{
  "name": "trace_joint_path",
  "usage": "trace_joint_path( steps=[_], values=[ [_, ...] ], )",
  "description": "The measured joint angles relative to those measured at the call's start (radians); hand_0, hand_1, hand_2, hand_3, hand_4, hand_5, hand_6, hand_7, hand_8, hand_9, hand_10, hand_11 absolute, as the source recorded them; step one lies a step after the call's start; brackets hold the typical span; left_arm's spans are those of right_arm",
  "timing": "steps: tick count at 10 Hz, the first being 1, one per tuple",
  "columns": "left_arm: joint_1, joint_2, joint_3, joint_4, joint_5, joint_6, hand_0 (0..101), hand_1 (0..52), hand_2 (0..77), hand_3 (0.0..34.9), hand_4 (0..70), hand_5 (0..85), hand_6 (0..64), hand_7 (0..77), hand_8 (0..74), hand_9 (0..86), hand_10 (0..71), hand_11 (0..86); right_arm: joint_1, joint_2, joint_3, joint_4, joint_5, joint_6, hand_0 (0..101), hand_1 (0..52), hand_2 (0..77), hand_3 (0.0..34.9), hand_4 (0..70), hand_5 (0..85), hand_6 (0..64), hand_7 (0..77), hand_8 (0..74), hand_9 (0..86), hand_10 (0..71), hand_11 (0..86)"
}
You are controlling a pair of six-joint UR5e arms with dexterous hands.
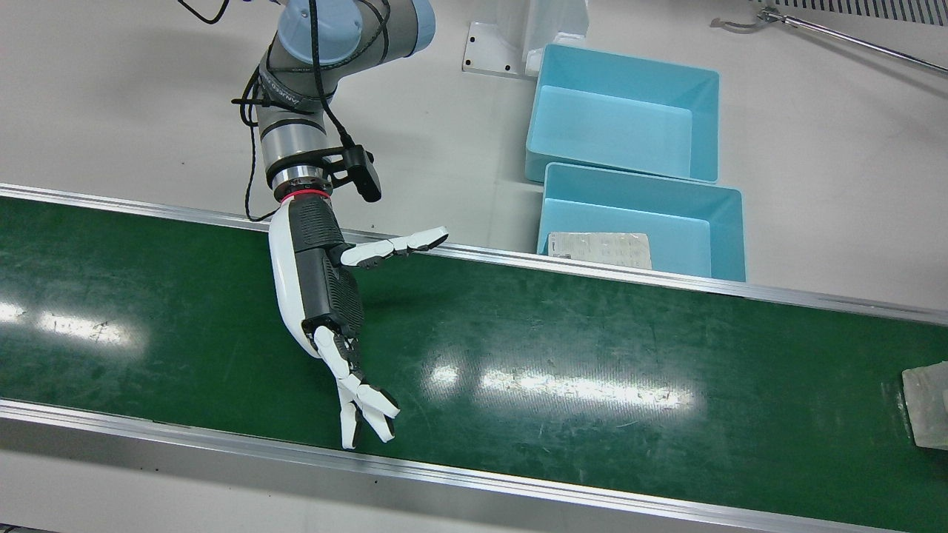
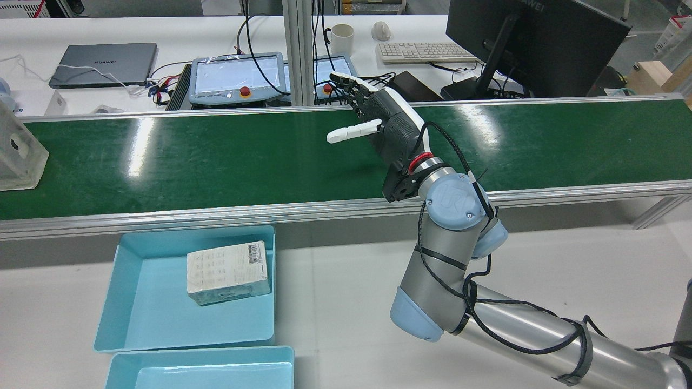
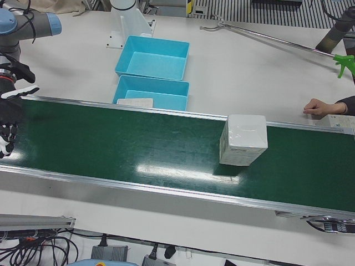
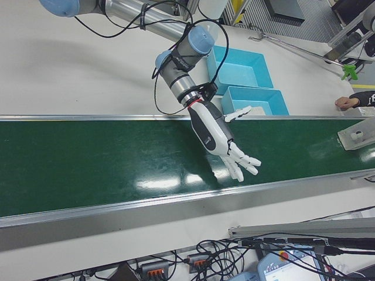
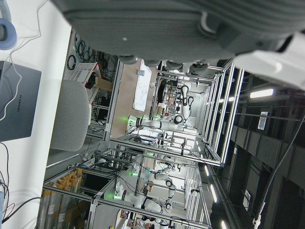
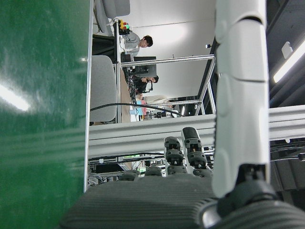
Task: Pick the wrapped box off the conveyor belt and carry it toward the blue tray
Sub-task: 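Position the open right hand over the belt as the wrapped box approaches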
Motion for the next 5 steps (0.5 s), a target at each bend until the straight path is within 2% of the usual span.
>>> trace_joint_path(
  steps=[1, 2, 3, 5],
  values=[
    [0.0, 0.0, 0.0, 0.0, 0.0, 0.0, 0, 0.0, 1.1, 0.0, 0.0, 1.1, 0.5, 0.5, 0.5, 0.5, 0.5, 0.5, 0.0, 0.0, 0.002, 0.0, 0.0, 0.0, 49, 14.7, 3.8, 0.0, 10.4, 15.8, 3.3, 4.4, 0.0, 1.1, 0.0, 1.1],
    [0.0, 0.0, 0.0, 0.0, 0.0, 0.0, 0, 0.0, 1.1, 0.0, 0.0, 1.1, 0.5, 0.5, 0.5, 0.5, 0.5, 0.5, 0.001, 0.0, 0.003, 0.0, 0.0, 0.0, 49, 11.5, 1.6, 0.0, 10.4, 15.8, 3.3, 4.4, 0.0, 1.1, 0.0, 1.1],
    [0.0, 0.0, 0.0, 0.0, 0.0, 0.0, 0, 0.0, 1.1, 0.0, 0.0, 1.1, 0.5, 0.5, 0.5, 0.5, 0.5, 0.5, 0.001, 0.0, 0.004, 0.0, 0.0, 0.0, 49, 13.1, 1.6, 0.0, 10.4, 15.8, 3.3, 4.4, 0.0, 1.1, 0.0, 1.1],
    [0.0, 0.0, 0.0, 0.0, 0.0, 0.0, 0, 0.0, 1.1, 0.0, 0.0, 1.1, 0.5, 0.5, 0.5, 0.5, 0.5, 0.5, 0.001, 0.0, 0.005, 0.0, 0.0, 0.0, 49, 13.1, 1.6, 0.0, 10.4, 15.8, 3.3, 4.4, 0.0, 1.1, 0.0, 1.1]
  ],
)
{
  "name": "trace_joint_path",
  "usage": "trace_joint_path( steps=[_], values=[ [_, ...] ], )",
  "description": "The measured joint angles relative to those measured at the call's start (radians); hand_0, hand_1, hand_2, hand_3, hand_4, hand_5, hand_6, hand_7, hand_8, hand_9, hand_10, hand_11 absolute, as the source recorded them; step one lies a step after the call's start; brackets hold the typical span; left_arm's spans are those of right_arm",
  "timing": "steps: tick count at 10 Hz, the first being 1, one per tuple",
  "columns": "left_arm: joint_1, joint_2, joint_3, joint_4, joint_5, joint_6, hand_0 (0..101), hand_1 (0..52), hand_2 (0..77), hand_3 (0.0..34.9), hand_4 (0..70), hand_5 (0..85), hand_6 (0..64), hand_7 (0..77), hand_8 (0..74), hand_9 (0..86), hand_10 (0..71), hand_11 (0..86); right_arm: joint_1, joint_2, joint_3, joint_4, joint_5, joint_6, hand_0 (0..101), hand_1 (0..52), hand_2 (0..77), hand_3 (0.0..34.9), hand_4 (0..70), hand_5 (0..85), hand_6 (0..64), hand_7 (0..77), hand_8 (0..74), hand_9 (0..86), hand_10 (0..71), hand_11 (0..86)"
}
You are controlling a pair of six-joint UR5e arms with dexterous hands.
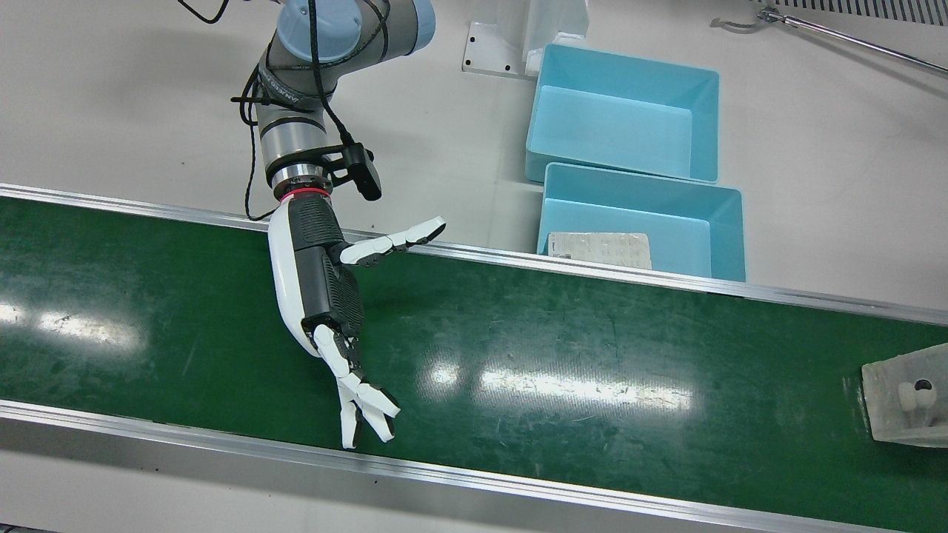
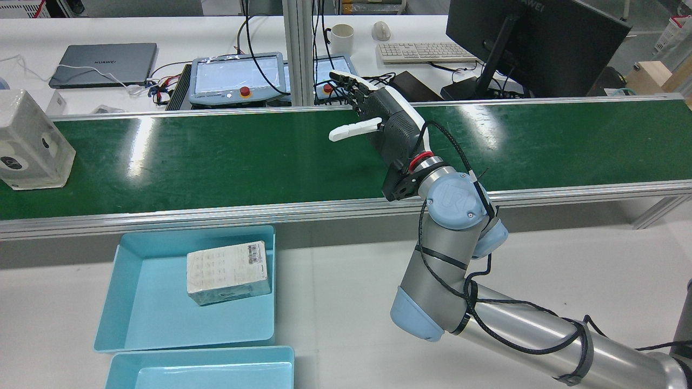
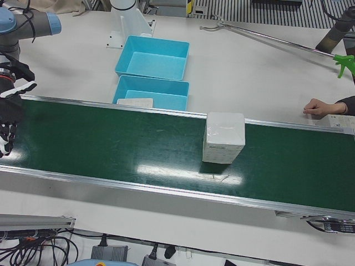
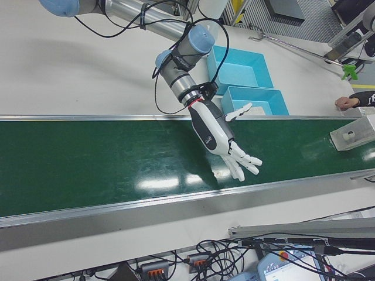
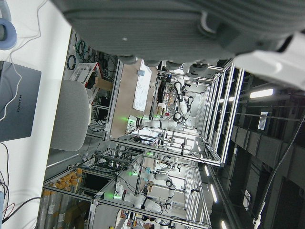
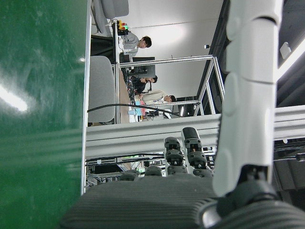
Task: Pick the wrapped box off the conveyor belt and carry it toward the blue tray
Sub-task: 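Position the open right hand over the belt as the wrapped box approaches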
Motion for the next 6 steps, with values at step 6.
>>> trace_joint_path(
  steps=[6],
  values=[
    [0.0, 0.0, 0.0, 0.0, 0.0, 0.0, 0, 0.0, 1.1, 0.0, 0.0, 1.1, 0.5, 0.5, 0.5, 0.5, 0.5, 0.5, -0.007, 0.002, -0.006, 0.0, 0.001, -0.001, 49, 14.7, 1.6, 0.0, 10.4, 15.8, 3.3, 4.4, 0.0, 1.1, 0.0, 1.1]
  ],
)
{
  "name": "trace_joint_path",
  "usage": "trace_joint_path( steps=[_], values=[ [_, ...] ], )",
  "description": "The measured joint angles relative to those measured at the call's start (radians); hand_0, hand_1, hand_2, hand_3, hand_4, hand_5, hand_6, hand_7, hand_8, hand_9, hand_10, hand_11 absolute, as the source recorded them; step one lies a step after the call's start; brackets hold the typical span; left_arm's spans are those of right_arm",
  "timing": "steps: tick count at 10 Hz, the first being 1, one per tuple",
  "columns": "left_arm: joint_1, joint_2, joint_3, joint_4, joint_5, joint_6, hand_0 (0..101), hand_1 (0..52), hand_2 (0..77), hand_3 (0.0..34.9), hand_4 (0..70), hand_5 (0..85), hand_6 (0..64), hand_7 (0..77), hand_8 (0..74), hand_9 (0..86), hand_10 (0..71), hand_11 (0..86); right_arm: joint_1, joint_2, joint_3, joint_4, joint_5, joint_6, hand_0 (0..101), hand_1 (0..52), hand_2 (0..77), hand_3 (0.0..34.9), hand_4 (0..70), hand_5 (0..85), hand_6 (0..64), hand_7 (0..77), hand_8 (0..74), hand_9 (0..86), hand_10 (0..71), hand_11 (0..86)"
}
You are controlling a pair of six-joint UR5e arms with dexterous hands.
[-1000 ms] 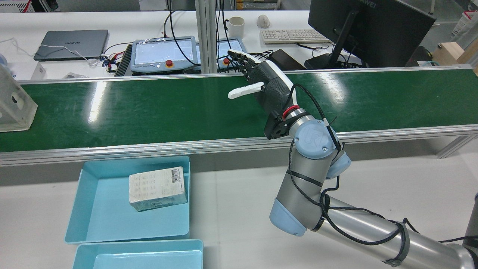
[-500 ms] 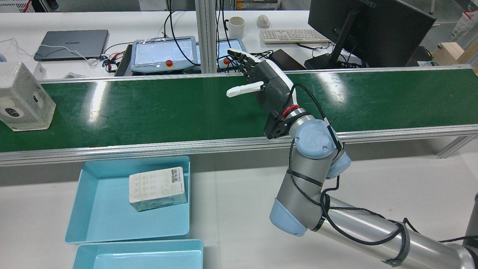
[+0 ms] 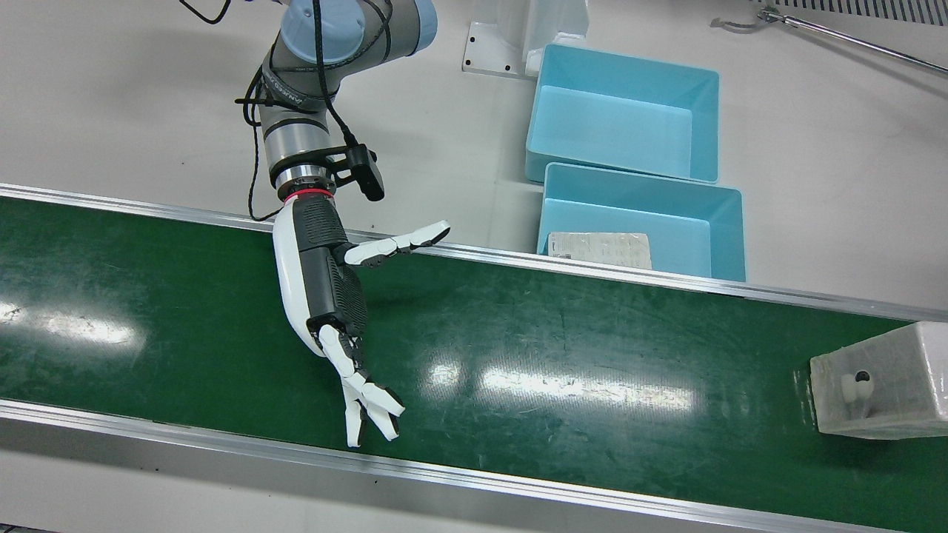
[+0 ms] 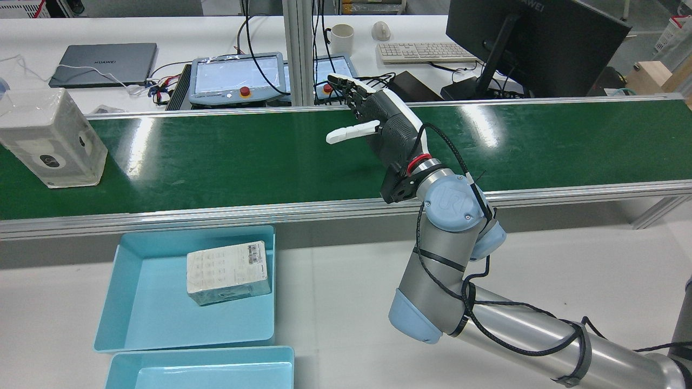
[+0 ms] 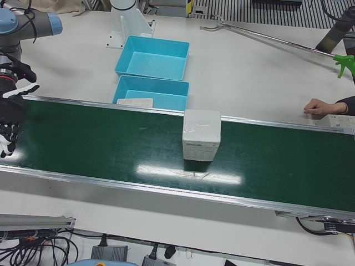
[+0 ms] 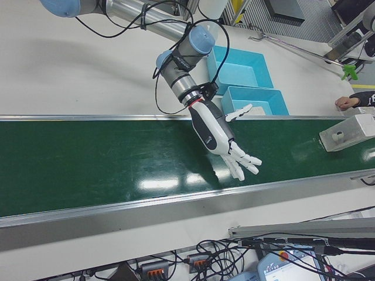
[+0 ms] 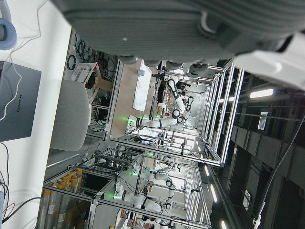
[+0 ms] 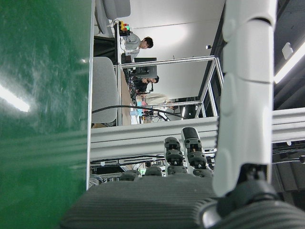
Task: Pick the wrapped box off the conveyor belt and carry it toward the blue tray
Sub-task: 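Position the open right hand over the belt as the wrapped box approaches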
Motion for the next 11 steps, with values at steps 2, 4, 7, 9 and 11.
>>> trace_joint_path(
  steps=[2, 4, 7, 9, 11],
  values=[
    [0.0, 0.0, 0.0, 0.0, 0.0, 0.0, 0, 0.0, 1.1, 0.0, 0.0, 1.1, 0.0, 0.5, 0.5, 0.5, 0.5, 0.5, -0.001, 0.0, 0.001, 0.0, 0.0, 0.0, 49, 14.7, 1.6, 0.0, 10.4, 15.8, 3.3, 4.4, 0.0, 1.1, 0.0, 1.1],
    [0.0, 0.0, 0.0, 0.0, 0.0, 0.0, 0, 0.0, 0.5, 0.0, 0.0, 1.1, 0.5, 0.5, 0.5, 0.5, 0.5, 0.5, -0.001, 0.0, 0.006, 0.0, -0.001, 0.0, 49, 14.7, 2.7, 0.0, 10.4, 15.8, 3.3, 4.4, 0.0, 1.1, 0.0, 1.1],
    [0.0, 0.0, 0.0, 0.0, 0.0, 0.0, 0, 0.0, 0.5, 0.0, 0.0, 1.1, 0.5, 0.5, 0.5, 0.5, 0.5, 0.5, 0.004, -0.004, 0.022, -0.004, -0.002, 0.0, 49, 14.2, 2.7, 0.0, 10.4, 16.4, 3.3, 4.4, 0.0, 1.1, 0.0, 1.1],
    [0.0, 0.0, 0.0, 0.0, 0.0, 0.0, 0, 0.0, 1.1, 0.0, 0.0, 1.1, 0.5, 0.5, 0.5, 0.5, 0.5, 0.5, 0.007, -0.003, 0.031, -0.017, -0.002, -0.001, 49, 14.7, 3.8, 0.0, 12.0, 18.0, 4.4, 6.0, 0.0, 1.1, 0.0, 1.1],
    [0.0, 0.0, 0.0, 0.0, 0.0, 0.0, 0, 0.0, 0.5, 0.0, 0.0, 1.1, 0.5, 0.5, 0.5, 0.5, 0.5, 0.5, 0.015, -0.004, 0.061, -0.055, -0.01, -0.001, 50, 15.8, 3.8, 0.0, 13.1, 18.5, 4.4, 7.1, 0.0, 1.1, 0.0, 1.1]
  ],
)
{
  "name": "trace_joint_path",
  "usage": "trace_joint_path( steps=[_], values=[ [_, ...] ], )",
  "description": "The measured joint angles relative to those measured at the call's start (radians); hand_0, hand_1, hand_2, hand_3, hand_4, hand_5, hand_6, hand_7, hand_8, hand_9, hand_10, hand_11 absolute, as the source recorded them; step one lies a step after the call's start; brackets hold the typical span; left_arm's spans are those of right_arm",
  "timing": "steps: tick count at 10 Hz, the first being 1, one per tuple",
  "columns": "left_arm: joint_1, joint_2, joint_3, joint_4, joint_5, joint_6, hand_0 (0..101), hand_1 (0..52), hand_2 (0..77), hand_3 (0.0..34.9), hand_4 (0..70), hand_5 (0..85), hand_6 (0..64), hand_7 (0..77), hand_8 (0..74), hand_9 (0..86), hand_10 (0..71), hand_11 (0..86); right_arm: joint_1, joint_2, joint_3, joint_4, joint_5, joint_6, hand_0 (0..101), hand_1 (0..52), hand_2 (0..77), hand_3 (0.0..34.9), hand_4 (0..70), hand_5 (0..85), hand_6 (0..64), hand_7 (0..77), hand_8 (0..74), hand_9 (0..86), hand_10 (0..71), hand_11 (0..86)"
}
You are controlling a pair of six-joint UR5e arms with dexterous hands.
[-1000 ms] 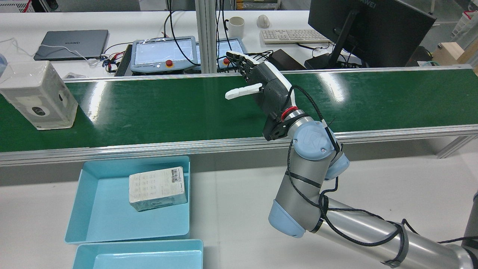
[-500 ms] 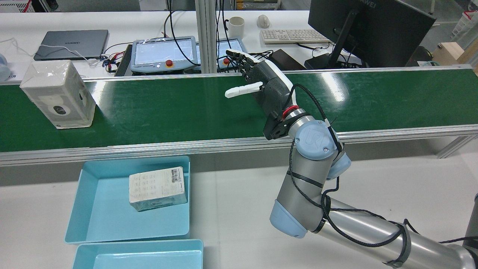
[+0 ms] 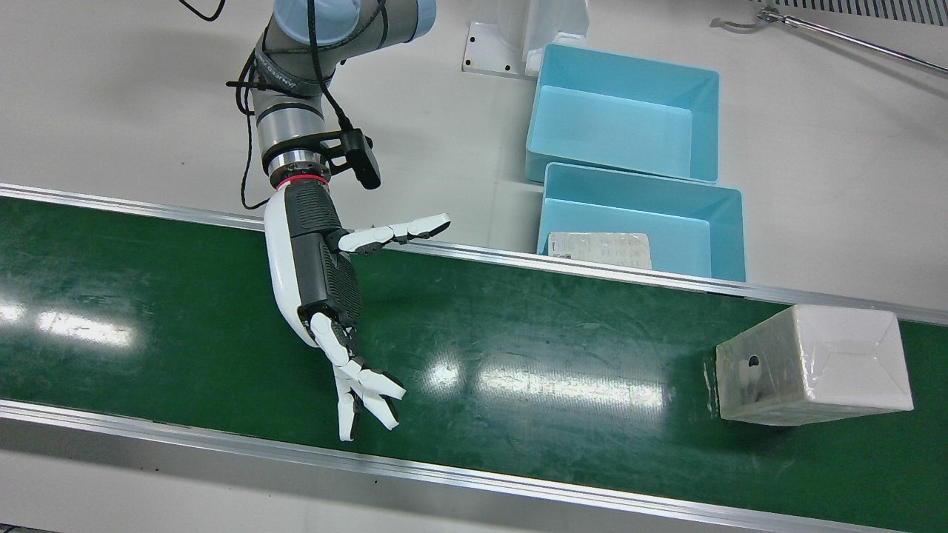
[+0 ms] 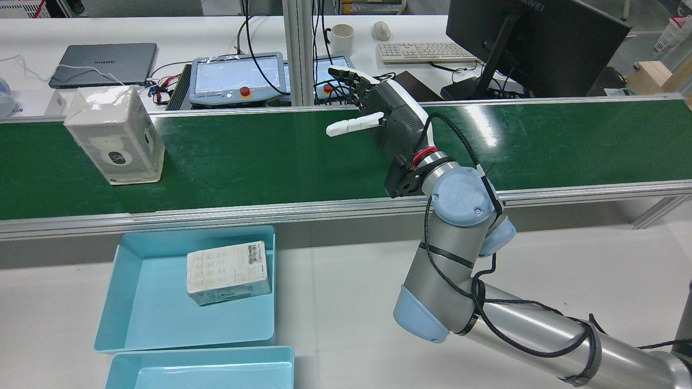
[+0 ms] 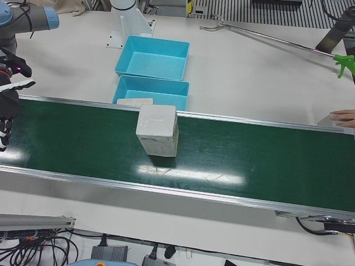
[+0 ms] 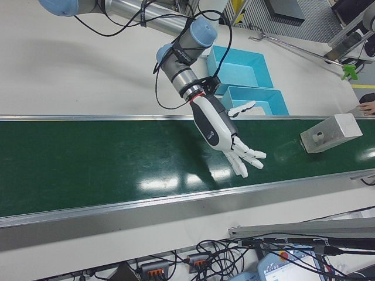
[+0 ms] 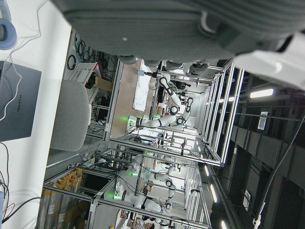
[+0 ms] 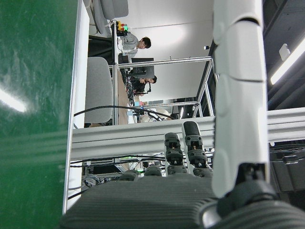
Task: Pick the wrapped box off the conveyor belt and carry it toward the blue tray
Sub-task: 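Position the open right hand over the belt as the wrapped box approaches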
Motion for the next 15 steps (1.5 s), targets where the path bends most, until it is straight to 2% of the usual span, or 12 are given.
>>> trace_joint_path(
  steps=[2, 5, 6, 7, 9, 13, 15],
  values=[
    [0.0, 0.0, 0.0, 0.0, 0.0, 0.0, 0, 0.0, 1.1, 0.0, 0.0, 1.1, 0.5, 0.5, 0.5, 0.5, 0.5, 0.5, 0.021, 0.0, 0.02, -0.02, -0.033, 0.001, 50, 15.8, 4.9, 0.0, 13.1, 18.5, 4.4, 7.1, 0.0, 1.1, 0.0, 1.1],
    [0.0, 0.0, 0.0, 0.0, 0.0, 0.0, 0, 0.0, 1.1, 0.0, 0.0, 1.1, 0.5, 0.5, 0.5, 0.5, 0.5, 0.5, 0.042, -0.004, 0.027, -0.023, -0.08, 0.002, 50, 15.8, 4.9, 0.0, 13.1, 18.5, 4.4, 7.1, 0.0, 1.1, 0.0, 1.1],
    [0.0, 0.0, 0.0, 0.0, 0.0, 0.0, 0, 0.0, 1.1, 0.0, 0.0, 1.1, 0.5, 0.5, 0.5, 0.5, 0.5, 0.5, 0.044, -0.007, 0.028, -0.021, -0.084, 0.004, 50, 15.8, 4.9, 0.0, 13.1, 18.5, 4.4, 7.1, 0.0, 1.1, 0.0, 1.1],
    [0.0, 0.0, 0.0, 0.0, 0.0, 0.0, 0, 0.0, 1.1, 0.0, 0.0, 1.1, 0.0, 0.5, 0.5, 0.5, 0.5, 0.5, 0.042, -0.008, 0.027, -0.019, -0.086, 0.007, 49, 13.6, 3.3, 0.0, 9.3, 17.5, 4.4, 5.5, 0.0, 1.1, 0.0, 1.1],
    [0.0, 0.0, 0.0, 0.0, 0.0, 0.0, 0, 0.0, 0.5, 0.0, 0.0, 1.1, 0.5, 0.5, 0.5, 0.5, 0.5, 0.5, 0.036, -0.01, 0.023, -0.019, -0.084, 0.009, 49, 14.2, 2.2, 0.0, 8.2, 15.3, 0.5, 3.3, 0.0, 1.1, 0.0, 1.1],
    [0.0, 0.0, 0.0, 0.0, 0.0, 0.0, 0, 0.0, 0.5, 0.0, 0.0, 1.1, 0.0, 0.5, 0.5, 0.5, 0.5, 0.5, 0.013, -0.009, -0.007, -0.015, -0.076, 0.008, 49, 14.2, 2.2, 0.0, 8.2, 15.3, 2.2, 1.6, 0.0, 1.1, 0.0, 1.1],
    [0.0, 0.0, 0.0, 0.0, 0.0, 0.0, 0, 0.0, 0.5, 0.0, 0.0, 1.1, 0.0, 0.5, 0.5, 0.5, 0.5, 0.5, 0.009, -0.009, -0.02, 0.004, -0.076, 0.009, 48, 14.2, 2.2, 0.0, 6.5, 13.6, 2.2, 1.1, 0.0, 1.1, 0.0, 1.1]
  ],
)
